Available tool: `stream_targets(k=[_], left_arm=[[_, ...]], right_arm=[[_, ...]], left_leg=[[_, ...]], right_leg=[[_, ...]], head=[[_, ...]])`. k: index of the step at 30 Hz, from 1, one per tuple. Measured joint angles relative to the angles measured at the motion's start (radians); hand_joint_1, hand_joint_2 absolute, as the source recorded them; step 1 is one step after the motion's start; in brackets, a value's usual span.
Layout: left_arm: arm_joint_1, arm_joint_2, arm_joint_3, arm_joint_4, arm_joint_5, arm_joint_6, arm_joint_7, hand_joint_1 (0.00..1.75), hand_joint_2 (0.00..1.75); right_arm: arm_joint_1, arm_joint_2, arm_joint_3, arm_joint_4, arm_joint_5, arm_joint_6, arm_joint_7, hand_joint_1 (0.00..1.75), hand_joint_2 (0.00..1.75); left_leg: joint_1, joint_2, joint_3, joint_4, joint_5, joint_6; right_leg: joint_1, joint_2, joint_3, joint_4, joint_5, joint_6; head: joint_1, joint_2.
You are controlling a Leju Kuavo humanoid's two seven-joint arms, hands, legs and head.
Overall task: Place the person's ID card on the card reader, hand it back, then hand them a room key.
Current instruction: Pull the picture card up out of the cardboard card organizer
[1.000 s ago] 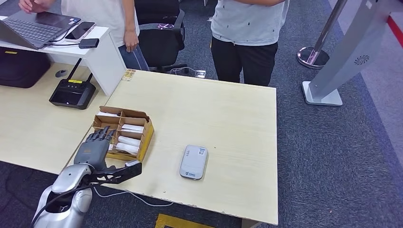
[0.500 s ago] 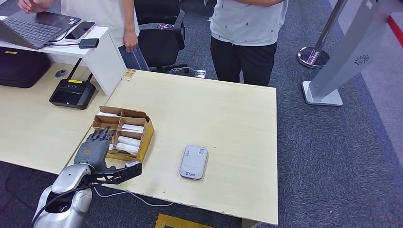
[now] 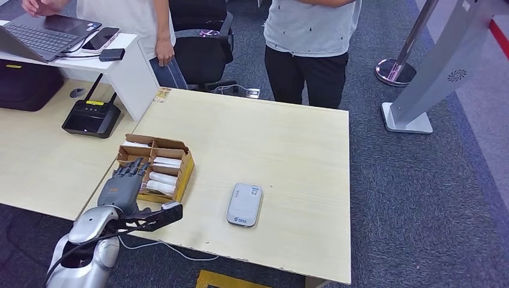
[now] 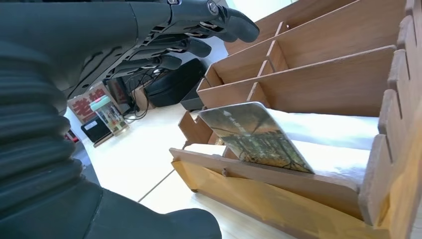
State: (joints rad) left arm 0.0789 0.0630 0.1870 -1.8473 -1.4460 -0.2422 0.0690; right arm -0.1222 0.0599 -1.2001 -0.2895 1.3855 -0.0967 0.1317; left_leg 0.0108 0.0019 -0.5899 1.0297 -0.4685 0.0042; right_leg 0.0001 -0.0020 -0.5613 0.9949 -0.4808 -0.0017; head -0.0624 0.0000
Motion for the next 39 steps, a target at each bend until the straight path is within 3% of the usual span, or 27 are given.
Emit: stream_targets(k=[6,10,39], left_arm=[[0.000,0.000,-0.004,0.002,0.011,0.001,0.000,0.00,1.75],[0.000,0.000,-0.005,0.005,0.016,0.003,0.000,1.75,1.75],[-0.009,0.000,-0.010,0.007,0.051,0.054,-0.013,1.75,1.75]], right_arm=[[0.000,0.000,0.000,0.000,0.002,0.000,0.000,0.00,0.00],[0.000,0.000,0.000,0.000,0.004,0.000,0.000,0.00,0.00],[0.000,0.000,-0.001,0.000,0.004,-0.003,-0.003,0.00,0.00]], left_leg=[[0.000,0.000,0.000,0.000,0.000,0.000],[0.000,0.000,0.000,0.000,0.000,0.000],[0.000,0.000,0.000,0.000,0.000,0.000]], right_leg=[[0.000,0.000,0.000,0.000,0.000,0.000],[0.000,0.000,0.000,0.000,0.000,0.000],[0.000,0.000,0.000,0.000,0.000,0.000]], head=[[0.000,0.000],[0.000,0.000],[0.000,0.000]])
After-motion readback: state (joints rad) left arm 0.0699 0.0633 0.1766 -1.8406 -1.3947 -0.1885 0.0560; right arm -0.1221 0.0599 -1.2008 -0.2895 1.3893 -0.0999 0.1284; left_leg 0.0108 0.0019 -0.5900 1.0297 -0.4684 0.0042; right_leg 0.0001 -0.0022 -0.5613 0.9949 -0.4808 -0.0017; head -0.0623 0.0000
